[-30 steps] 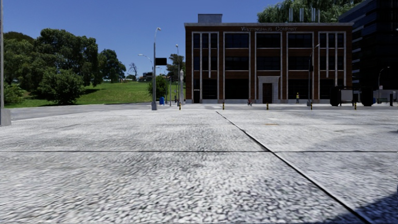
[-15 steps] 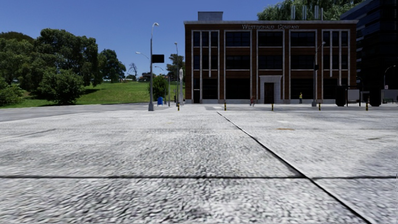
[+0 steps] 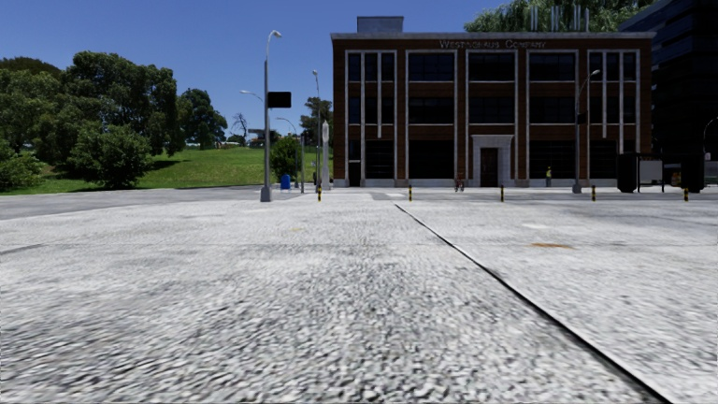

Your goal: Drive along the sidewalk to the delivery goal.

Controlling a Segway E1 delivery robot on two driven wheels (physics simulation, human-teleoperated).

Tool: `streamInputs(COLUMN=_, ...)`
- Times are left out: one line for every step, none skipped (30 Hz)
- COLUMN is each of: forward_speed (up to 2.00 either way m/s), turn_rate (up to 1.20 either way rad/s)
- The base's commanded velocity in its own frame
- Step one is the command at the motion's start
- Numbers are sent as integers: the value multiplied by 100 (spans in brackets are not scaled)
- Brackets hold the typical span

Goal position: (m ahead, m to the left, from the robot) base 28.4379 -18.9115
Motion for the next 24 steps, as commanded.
streamInputs(forward_speed=200, turn_rate=5)
streamInputs(forward_speed=200, turn_rate=12)
streamInputs(forward_speed=200, turn_rate=16)
streamInputs(forward_speed=200, turn_rate=23)
streamInputs(forward_speed=200, turn_rate=23)
streamInputs(forward_speed=200, turn_rate=24)
streamInputs(forward_speed=200, turn_rate=25)
streamInputs(forward_speed=200, turn_rate=25)
streamInputs(forward_speed=200, turn_rate=25)
streamInputs(forward_speed=200, turn_rate=18)
streamInputs(forward_speed=200, turn_rate=2)
streamInputs(forward_speed=200, turn_rate=2)
streamInputs(forward_speed=200, turn_rate=0)
streamInputs(forward_speed=200, turn_rate=0)
streamInputs(forward_speed=200, turn_rate=0)
streamInputs(forward_speed=200, turn_rate=0)
streamInputs(forward_speed=200, turn_rate=0)
streamInputs(forward_speed=200, turn_rate=0)
streamInputs(forward_speed=200, turn_rate=0)
streamInputs(forward_speed=200, turn_rate=0)
streamInputs(forward_speed=200, turn_rate=1)
streamInputs(forward_speed=200, turn_rate=10)
streamInputs(forward_speed=200, turn_rate=10)
streamInputs(forward_speed=200, turn_rate=15)
